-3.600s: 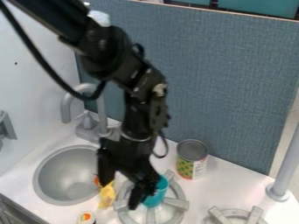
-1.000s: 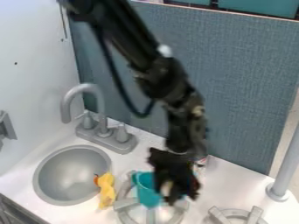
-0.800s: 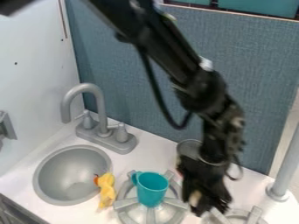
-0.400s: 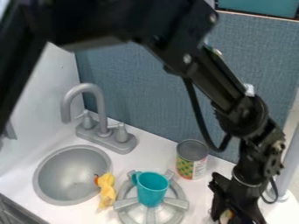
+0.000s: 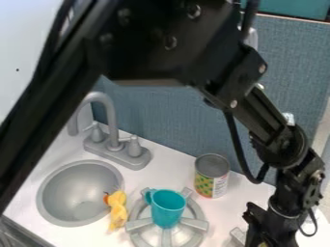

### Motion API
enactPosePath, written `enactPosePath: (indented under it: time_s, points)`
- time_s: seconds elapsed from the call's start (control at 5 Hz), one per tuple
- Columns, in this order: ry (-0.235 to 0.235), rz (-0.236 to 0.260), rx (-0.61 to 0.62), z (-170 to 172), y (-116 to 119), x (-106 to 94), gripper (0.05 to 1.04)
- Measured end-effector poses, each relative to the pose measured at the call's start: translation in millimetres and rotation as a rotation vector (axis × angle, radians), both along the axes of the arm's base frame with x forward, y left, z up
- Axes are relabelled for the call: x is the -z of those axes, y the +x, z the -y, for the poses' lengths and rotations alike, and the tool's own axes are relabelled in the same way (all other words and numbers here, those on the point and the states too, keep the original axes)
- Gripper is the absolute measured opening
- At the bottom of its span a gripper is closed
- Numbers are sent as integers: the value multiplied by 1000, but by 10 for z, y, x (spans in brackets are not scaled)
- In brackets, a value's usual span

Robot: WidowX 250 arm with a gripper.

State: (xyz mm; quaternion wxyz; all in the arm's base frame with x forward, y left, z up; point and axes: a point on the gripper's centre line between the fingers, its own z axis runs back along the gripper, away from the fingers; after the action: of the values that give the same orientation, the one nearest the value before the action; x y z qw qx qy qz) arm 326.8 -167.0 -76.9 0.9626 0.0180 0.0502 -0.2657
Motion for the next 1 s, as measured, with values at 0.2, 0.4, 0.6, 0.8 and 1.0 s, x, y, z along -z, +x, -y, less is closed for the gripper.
enactPosePath:
  time_s: [0.2, 0.4, 0.6, 0.8, 1.0]
  points:
    - [-4, -2, 10, 32, 49, 18, 554]
    - [16, -31, -25, 25, 37, -21, 863]
    - [30, -49, -63, -12, -14, -5, 1012]
    - [25, -33, -148, -73, -28, -206, 1008]
    - [49, 29, -276, -320, -77, -591, 1004]
